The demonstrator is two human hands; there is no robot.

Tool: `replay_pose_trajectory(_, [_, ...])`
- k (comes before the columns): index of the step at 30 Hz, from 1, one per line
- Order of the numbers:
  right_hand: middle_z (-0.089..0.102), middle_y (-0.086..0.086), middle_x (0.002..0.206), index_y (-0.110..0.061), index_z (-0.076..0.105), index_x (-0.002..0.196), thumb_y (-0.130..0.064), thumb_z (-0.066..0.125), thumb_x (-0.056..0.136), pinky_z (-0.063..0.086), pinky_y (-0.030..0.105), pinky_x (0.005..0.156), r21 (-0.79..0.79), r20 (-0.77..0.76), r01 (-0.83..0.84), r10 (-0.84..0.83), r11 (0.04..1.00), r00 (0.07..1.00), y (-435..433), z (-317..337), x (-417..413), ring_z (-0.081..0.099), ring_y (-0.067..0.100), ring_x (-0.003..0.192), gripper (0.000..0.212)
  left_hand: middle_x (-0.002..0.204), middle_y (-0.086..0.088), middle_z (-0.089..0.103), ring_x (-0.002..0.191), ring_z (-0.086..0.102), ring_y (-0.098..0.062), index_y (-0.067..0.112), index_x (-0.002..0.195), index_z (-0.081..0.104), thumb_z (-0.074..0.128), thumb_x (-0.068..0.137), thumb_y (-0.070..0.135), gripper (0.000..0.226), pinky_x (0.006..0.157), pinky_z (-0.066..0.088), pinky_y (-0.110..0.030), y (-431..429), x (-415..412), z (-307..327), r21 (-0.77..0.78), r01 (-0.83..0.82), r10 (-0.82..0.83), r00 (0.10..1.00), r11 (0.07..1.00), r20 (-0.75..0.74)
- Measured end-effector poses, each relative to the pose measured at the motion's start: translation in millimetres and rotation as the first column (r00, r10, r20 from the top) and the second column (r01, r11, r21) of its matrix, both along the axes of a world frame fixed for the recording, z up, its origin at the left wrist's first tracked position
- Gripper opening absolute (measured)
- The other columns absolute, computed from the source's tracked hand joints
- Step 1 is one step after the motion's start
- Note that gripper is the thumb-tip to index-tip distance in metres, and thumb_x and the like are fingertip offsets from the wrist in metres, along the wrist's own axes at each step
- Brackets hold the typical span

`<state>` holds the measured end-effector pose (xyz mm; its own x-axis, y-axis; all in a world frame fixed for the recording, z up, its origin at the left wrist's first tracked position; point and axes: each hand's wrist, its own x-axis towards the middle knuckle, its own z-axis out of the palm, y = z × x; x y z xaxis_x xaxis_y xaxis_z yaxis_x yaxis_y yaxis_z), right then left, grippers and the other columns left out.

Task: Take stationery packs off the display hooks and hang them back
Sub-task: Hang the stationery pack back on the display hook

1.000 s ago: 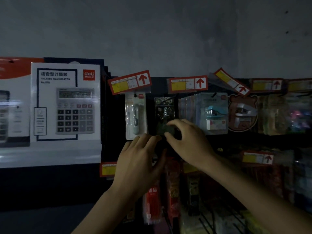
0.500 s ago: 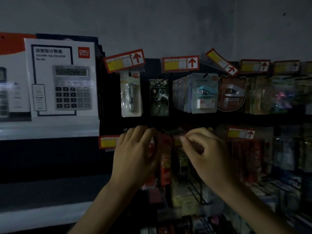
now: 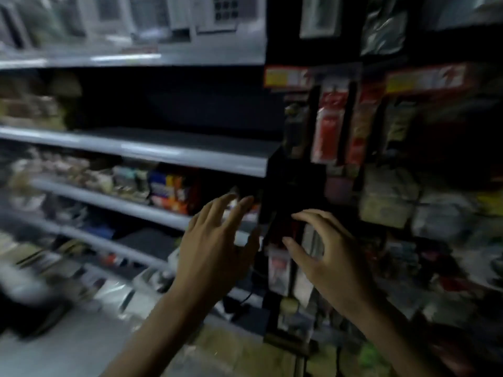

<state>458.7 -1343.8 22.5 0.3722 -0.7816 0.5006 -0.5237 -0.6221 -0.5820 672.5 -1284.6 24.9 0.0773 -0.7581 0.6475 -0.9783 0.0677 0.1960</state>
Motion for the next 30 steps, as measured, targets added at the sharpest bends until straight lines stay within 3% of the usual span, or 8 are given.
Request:
replay_pose_trajectory(4, [0.025,-0.024,0.160,-0.044,0.043,0.148,-0.068,0.052,0.094,0.038,0.031,0.114,0.177,-0.100,-0.169,0.189,0.970,0.977,33,-55,45,0.031,0.004,0.146,0.060,0.154,-0.001,0.049,0.136,0.051,-0.025,0.032,0.149,0.051,0.054,0.098,0.056,0.057,0.099,0.053,-0.046,84,35,-55,0.133,-0.197,0.205,0.978,0.971,-0.051])
replay_pose_trajectory(8, [0.015,-0.023,0.165,-0.045,0.039,0.152,-0.075,0.051,0.088,0.038,0.035,0.115,0.346,-0.146,-0.304,0.370,0.888,0.917,73,-108,93,0.026,0.006,0.149,0.072,0.157,0.003,0.047,0.138,0.051,-0.025,0.040,0.149,0.048,0.058,0.094,0.060,0.059,0.100,0.054,-0.044,172,67,-105,0.285,-0.411,0.455,0.884,0.866,-0.108])
replay_pose_trajectory(11, [0.019,-0.012,0.167,-0.041,0.041,0.150,-0.083,0.047,0.079,0.036,0.040,0.118,0.410,-0.157,-0.370,0.464,0.834,0.872,106,-141,134,0.025,0.014,0.152,0.082,0.157,-0.001,0.048,0.139,0.051,-0.027,0.038,0.150,0.049,0.051,0.092,0.067,0.065,0.102,0.052,-0.047,234,90,-140,0.394,-0.538,0.620,0.777,0.745,-0.110])
replay_pose_trajectory(14, [0.031,-0.012,0.161,-0.036,0.047,0.147,-0.081,0.052,0.081,0.039,0.038,0.116,0.465,-0.169,-0.431,0.555,0.774,0.814,139,-165,184,0.031,0.014,0.148,0.080,0.153,-0.006,0.052,0.134,0.056,-0.029,0.035,0.147,0.054,0.049,0.089,0.069,0.068,0.100,0.052,-0.047,295,115,-169,0.438,-0.623,0.730,0.673,0.648,-0.122])
replay_pose_trajectory(17, [0.041,-0.008,0.154,-0.033,0.052,0.144,-0.076,0.054,0.082,0.043,0.040,0.113,0.443,-0.196,-0.520,0.645,0.730,0.739,174,-175,242,0.041,0.015,0.142,0.075,0.149,-0.010,0.055,0.134,0.055,-0.031,0.029,0.146,0.056,0.047,0.089,0.068,0.070,0.103,0.051,-0.051,350,145,-185,0.471,-0.666,0.797,0.585,0.578,-0.151])
replay_pose_trajectory(23, [0.044,-0.007,0.153,-0.034,0.048,0.146,-0.066,0.054,0.089,0.039,0.039,0.116,0.461,-0.238,-0.634,0.775,0.620,0.585,258,-186,365,0.040,0.014,0.143,0.065,0.136,-0.004,0.063,0.125,0.060,-0.026,0.022,0.135,0.064,0.051,0.089,0.060,0.062,0.099,0.053,-0.045,454,226,-212,0.448,-0.726,0.853,0.453,0.522,-0.259])
replay_pose_trajectory(27, [0.051,-0.011,0.146,-0.030,0.050,0.147,-0.052,0.062,0.095,0.040,0.024,0.111,0.490,-0.246,-0.690,0.844,0.533,0.477,315,-192,445,0.049,0.008,0.133,0.058,0.137,0.000,0.061,0.127,0.059,-0.023,0.026,0.131,0.066,0.055,0.086,0.060,0.057,0.101,0.052,-0.045,515,280,-232,0.429,-0.759,0.868,0.373,0.489,-0.329])
replay_pose_trajectory(30, [0.055,-0.008,0.145,-0.027,0.052,0.145,-0.048,0.064,0.096,0.039,0.021,0.108,0.470,-0.286,-0.725,0.864,0.504,0.415,353,-199,499,0.051,0.009,0.132,0.055,0.136,0.000,0.061,0.126,0.059,-0.022,0.026,0.131,0.066,0.057,0.086,0.058,0.056,0.103,0.052,-0.040,555,315,-242,0.423,-0.798,0.892,0.301,0.429,-0.337])
